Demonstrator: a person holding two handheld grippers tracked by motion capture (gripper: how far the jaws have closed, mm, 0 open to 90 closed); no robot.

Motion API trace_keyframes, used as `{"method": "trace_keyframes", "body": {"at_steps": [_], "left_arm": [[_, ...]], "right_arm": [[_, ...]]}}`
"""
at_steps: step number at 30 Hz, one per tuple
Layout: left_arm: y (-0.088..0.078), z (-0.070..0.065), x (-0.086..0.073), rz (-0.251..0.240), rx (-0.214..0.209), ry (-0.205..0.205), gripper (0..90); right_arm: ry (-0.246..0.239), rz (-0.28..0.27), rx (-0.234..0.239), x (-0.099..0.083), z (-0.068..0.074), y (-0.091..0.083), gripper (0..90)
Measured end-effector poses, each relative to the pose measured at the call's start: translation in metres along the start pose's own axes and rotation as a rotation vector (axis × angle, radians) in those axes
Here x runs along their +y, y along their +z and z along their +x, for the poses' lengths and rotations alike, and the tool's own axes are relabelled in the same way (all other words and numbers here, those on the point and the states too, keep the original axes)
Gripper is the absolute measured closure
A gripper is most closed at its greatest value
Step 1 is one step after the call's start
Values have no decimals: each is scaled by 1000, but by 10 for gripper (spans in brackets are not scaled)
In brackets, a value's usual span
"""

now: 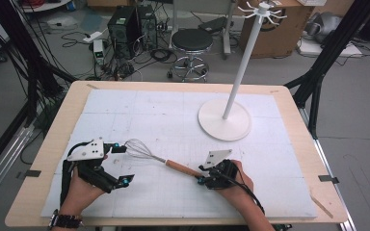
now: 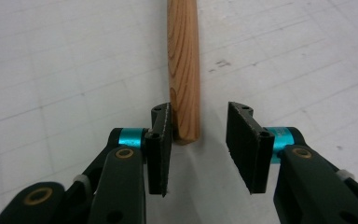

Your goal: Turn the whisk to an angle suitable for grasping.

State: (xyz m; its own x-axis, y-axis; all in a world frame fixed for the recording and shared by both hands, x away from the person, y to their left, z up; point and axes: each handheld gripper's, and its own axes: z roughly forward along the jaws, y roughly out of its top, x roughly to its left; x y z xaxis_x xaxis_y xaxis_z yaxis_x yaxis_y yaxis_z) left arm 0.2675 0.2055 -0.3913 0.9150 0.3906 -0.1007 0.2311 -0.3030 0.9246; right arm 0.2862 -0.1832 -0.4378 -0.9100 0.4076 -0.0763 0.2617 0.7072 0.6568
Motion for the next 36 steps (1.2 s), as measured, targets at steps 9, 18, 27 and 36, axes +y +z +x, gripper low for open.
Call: {"method": "trace_keyframes", "body": {"at_steps": [9,18,27,36], "left_arm": [[2,0,-1,8,-8,1,17],[1,0,0,0,-2,-2,17],[3,2,0,1,-7,-1,17],[4,4,3,-6,-8,2,17]], "right_arm": [[21,-1,-23,-2,-6,0,606],[54,-50,-12,-5,-10,-8,503],[205,-188,-9,-25,-30,-39,362],[249,-309,-19,-41,-43,-77,289]]}}
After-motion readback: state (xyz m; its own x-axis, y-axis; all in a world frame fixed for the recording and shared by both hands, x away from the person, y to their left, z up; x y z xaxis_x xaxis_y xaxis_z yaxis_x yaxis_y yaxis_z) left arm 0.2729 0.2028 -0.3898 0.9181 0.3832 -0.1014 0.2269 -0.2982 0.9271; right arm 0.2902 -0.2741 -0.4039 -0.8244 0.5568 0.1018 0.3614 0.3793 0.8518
